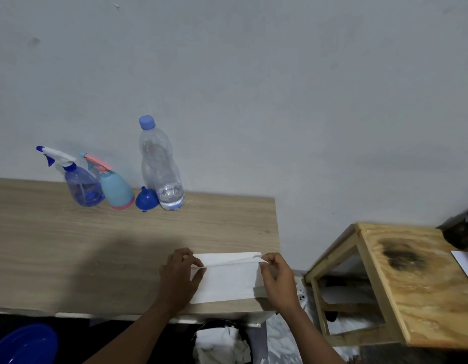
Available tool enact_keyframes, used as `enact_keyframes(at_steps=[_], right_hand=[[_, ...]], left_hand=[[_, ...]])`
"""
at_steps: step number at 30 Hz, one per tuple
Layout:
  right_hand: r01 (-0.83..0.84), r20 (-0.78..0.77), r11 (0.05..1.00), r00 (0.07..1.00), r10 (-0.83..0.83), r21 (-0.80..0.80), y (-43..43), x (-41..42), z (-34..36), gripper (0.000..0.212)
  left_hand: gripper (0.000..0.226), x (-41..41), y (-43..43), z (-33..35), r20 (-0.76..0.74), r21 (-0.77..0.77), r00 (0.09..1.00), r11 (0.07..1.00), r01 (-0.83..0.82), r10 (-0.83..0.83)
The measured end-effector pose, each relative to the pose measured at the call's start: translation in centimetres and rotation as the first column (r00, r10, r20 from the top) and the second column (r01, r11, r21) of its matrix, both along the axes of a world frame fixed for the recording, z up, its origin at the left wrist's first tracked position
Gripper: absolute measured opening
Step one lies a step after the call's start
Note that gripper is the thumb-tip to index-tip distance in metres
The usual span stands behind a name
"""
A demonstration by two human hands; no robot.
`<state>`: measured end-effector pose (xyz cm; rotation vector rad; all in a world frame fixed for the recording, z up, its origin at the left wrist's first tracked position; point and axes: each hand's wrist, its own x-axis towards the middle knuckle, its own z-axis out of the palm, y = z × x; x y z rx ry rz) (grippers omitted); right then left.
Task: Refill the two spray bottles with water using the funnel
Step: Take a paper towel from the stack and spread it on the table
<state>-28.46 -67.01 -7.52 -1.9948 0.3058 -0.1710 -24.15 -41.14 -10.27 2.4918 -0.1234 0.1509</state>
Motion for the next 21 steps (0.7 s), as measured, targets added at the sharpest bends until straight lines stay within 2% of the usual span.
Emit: enact_keyframes(at_steps=[3,6,8,13,17,21], right_hand=[[0.045,-0.01,0.988,0.999,-0.044,0.15,0.1,0.3,1.2,0.009],[0.094,-0.044,0.96,0.995,-0.086,0.263,0.0,0.9,1.8,0.02],[0.113,-0.062,0.943,0.993,-0.098,0.312,0.1,1.3,2.4,0.021],[0.066,-0.015,0.937,0.998,-0.064,0.343,-0.1,2.2,4.0,0.006],[0.005,-0.071,0.927,0.997,0.023,0.374,-0.6,2.4,5.1,0.017],[-0.08,-0.084,0.927,0.989,0.118,0.367,-1.0,3.0,6.1,0.041]], left_hand=[[0.01,-0.2,0.0,1.1,0.055,-0.114,0.998,0.993,-0.015,0.022],[0.017,0.2,-0.9,3.7,-0.088,-0.353,0.993,0.93,-0.104,0.077],[0.024,0.7,-1.5,5.0,-0.171,-0.394,0.98,0.905,-0.16,0.099],[0.017,1.8,-1.9,6.9,-0.131,-0.471,0.983,0.864,-0.177,0.13],[0.024,2.4,-1.2,7.7,-0.217,-0.552,0.976,0.82,-0.152,0.034],[0.045,2.5,-0.5,9.7,-0.247,-0.655,0.96,0.753,-0.062,-0.135]])
